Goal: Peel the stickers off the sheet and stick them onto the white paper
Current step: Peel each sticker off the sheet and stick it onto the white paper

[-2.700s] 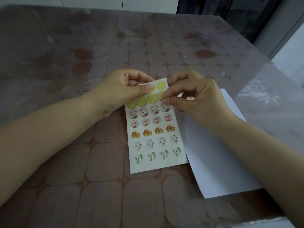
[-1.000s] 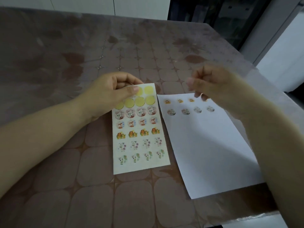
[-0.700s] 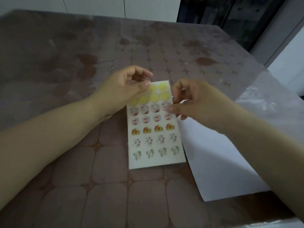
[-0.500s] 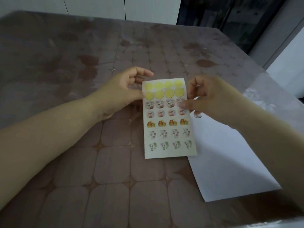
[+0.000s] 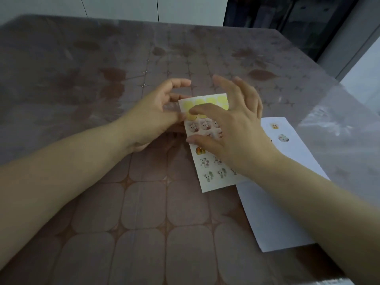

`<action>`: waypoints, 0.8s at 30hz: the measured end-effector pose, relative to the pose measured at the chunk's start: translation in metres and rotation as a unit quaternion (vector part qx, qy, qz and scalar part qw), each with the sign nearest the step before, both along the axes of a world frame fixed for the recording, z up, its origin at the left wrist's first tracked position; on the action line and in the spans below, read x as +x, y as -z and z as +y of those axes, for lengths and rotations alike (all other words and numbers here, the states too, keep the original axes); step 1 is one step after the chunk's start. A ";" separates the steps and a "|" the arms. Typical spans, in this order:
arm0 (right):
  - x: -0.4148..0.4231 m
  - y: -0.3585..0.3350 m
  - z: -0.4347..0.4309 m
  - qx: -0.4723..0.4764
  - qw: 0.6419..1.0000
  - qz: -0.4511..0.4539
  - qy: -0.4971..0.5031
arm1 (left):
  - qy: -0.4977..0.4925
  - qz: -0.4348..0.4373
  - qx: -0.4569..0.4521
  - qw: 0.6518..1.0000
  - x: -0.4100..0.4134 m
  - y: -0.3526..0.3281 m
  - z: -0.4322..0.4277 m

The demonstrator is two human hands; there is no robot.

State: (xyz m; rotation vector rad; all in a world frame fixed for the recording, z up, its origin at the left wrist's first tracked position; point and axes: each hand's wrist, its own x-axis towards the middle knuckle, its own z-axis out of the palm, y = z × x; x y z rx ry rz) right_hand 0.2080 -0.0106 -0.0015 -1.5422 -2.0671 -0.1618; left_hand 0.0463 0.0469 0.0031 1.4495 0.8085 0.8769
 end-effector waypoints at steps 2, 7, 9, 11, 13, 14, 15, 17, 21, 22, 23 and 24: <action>0.001 0.004 0.002 0.000 1.000 0.006 -0.004 | 0.002 -0.010 -0.018 1.000 0.001 0.000 0.000; 0.003 0.006 0.006 0.031 0.997 0.064 -0.009 | 0.026 -0.036 -0.048 0.998 0.002 -0.001 -0.002; 0.004 0.005 0.007 0.043 0.996 0.079 -0.008 | 0.029 -0.035 -0.041 0.998 0.002 0.000 -0.003; 0.005 0.006 0.007 0.057 0.995 0.081 -0.007 | 0.032 -0.035 -0.041 0.998 0.002 0.000 -0.004; 0.008 0.006 0.008 0.068 0.994 0.083 0.000 | 0.036 -0.032 -0.038 0.998 0.001 0.000 -0.004; 0.009 0.007 0.009 0.071 0.994 0.085 0.002 | 0.037 -0.029 -0.036 0.998 0.001 -0.001 -0.004; 0.009 0.007 0.009 0.072 0.994 0.085 0.001 | 0.037 -0.025 -0.035 0.998 0.001 -0.001 -0.004; 0.009 0.007 0.009 0.071 0.993 0.090 -0.006 | 0.034 -0.021 -0.029 0.999 0.001 -0.001 -0.005; 0.008 0.006 0.009 0.081 0.991 0.106 -0.017 | 0.022 -0.023 -0.014 0.999 0.004 -0.004 -0.008; 0.008 0.006 0.010 0.082 0.990 0.110 -0.015 | 0.017 -0.026 -0.016 0.999 0.004 -0.005 -0.009; 0.008 0.005 0.010 0.084 0.990 0.113 -0.013 | 0.011 -0.027 -0.021 0.999 0.005 -0.005 -0.009; 0.008 0.005 0.010 0.086 0.990 0.113 -0.011 | 0.002 -0.026 -0.028 0.999 0.005 -0.005 -0.009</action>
